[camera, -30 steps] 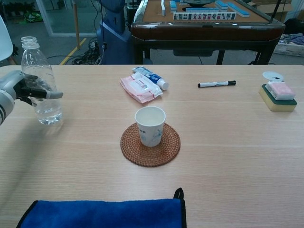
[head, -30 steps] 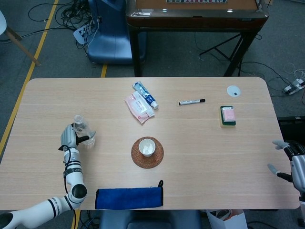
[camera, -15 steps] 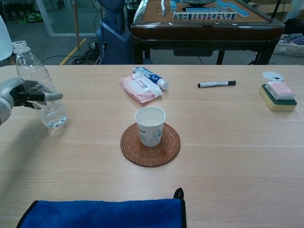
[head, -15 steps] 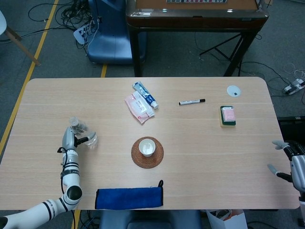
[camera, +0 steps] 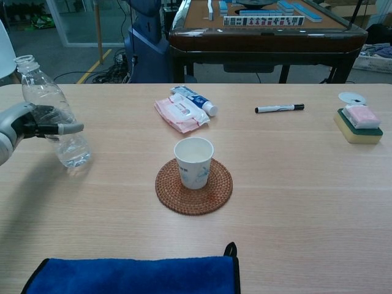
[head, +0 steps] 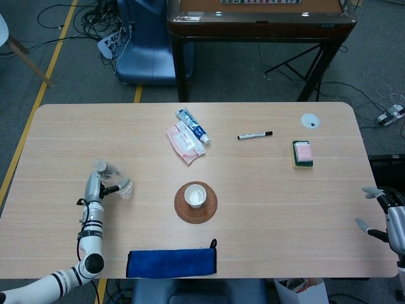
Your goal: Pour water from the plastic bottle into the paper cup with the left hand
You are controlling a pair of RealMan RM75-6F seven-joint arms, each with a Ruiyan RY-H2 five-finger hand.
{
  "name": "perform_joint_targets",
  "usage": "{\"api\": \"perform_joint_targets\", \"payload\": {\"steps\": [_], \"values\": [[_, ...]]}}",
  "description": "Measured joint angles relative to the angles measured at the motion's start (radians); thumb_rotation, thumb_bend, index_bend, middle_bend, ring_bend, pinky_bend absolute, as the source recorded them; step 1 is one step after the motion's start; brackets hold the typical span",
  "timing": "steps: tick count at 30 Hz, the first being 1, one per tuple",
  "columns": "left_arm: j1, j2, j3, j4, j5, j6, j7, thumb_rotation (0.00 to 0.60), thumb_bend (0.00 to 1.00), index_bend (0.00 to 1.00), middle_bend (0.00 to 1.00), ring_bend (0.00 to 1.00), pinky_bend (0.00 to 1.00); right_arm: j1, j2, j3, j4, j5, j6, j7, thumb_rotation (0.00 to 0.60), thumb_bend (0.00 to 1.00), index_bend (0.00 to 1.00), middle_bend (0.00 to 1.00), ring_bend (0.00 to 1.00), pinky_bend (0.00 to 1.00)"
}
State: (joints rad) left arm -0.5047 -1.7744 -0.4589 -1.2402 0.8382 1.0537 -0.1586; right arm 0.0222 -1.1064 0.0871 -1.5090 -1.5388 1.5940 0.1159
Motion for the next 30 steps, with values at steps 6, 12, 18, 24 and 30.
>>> {"api": "perform_joint_targets", "payload": {"steps": [6,12,18,24,30], "values": [[0.005,-0.021,0.026,0.049,0.074,0.027,-0.045,0.6,0.12,0.65,0.65,0.29,0.26,0.001,0.0,0.0,0.0,0.001,-0.001,0.0,0.6,0.08,0.31,0.42,0.26,0.41],[0.005,-0.038,0.039,0.085,0.091,0.026,-0.056,0.6,0.12,0.62,0.62,0.28,0.26,0.0,0.0,0.001,0.0,0.001,0.001,0.002,0.6,0.08,0.31,0.42,0.26,0.41],[0.003,-0.036,0.043,0.09,0.082,-0.003,-0.047,0.6,0.12,0.52,0.55,0.24,0.23,-0.001,0.002,0.001,0.0,0.001,0.003,0.005,0.6,0.08,0.31,0.42,0.26,0.41],[0.002,-0.03,0.043,0.081,0.082,-0.016,-0.049,0.6,0.12,0.42,0.46,0.21,0.22,-0.002,0.003,0.0,0.0,0.001,0.003,0.007,0.6,0.08,0.31,0.42,0.26,0.41],[0.005,-0.027,0.04,0.075,0.076,-0.017,-0.046,0.6,0.12,0.38,0.4,0.18,0.21,-0.002,0.003,0.0,0.0,0.001,0.002,0.005,0.6,0.08,0.31,0.42,0.26,0.41]]}}
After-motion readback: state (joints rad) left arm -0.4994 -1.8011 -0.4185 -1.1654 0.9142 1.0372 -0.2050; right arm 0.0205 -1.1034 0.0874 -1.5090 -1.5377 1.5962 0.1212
